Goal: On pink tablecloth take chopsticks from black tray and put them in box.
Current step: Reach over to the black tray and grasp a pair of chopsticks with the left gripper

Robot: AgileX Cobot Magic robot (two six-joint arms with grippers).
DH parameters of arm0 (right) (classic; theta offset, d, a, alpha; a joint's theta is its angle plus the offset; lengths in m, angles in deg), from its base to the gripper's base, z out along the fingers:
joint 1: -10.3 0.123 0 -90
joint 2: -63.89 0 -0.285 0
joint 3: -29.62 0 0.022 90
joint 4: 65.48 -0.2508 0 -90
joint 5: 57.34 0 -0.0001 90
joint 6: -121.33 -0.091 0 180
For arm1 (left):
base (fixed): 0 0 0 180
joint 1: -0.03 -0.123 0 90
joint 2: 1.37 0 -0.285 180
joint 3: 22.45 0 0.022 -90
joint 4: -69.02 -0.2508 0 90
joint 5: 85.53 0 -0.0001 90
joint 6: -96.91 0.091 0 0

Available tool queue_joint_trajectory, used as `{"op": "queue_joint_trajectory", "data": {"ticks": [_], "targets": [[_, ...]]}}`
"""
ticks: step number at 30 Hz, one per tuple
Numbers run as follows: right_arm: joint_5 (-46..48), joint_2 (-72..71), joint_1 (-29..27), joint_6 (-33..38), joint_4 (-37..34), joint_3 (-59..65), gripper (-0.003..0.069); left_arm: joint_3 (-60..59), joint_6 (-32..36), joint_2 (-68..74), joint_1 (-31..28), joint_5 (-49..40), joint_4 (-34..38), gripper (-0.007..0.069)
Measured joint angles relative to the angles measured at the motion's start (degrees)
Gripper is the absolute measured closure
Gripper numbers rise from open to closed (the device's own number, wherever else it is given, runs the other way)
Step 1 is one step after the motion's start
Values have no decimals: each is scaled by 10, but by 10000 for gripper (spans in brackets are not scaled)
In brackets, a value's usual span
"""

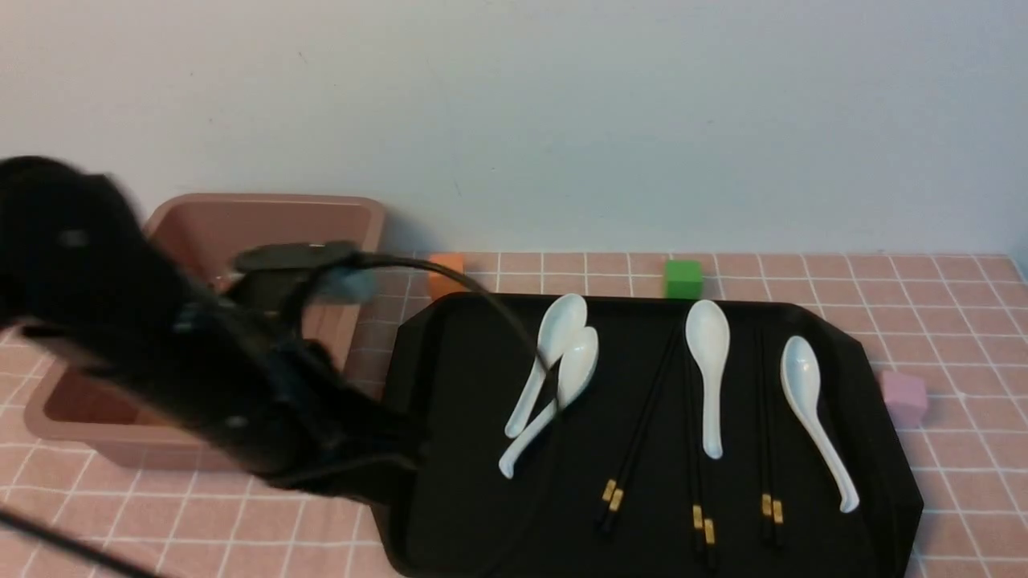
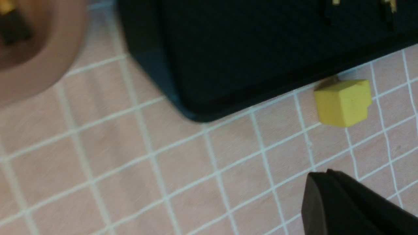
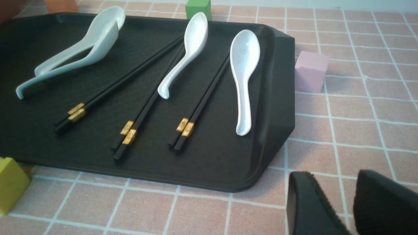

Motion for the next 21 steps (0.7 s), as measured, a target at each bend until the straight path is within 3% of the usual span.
{"op": "queue_joint_trajectory", "data": {"ticks": [8,14,21], "targets": [[0,0,0,0,0,0,419,209,-30,224,133,-26,-66,638],[0,0,0,0,0,0,419,362,-85,356,167,-113,-173,638],[0,0,0,0,0,0,419,459,-111,430,169,-140,-222,623]]}}
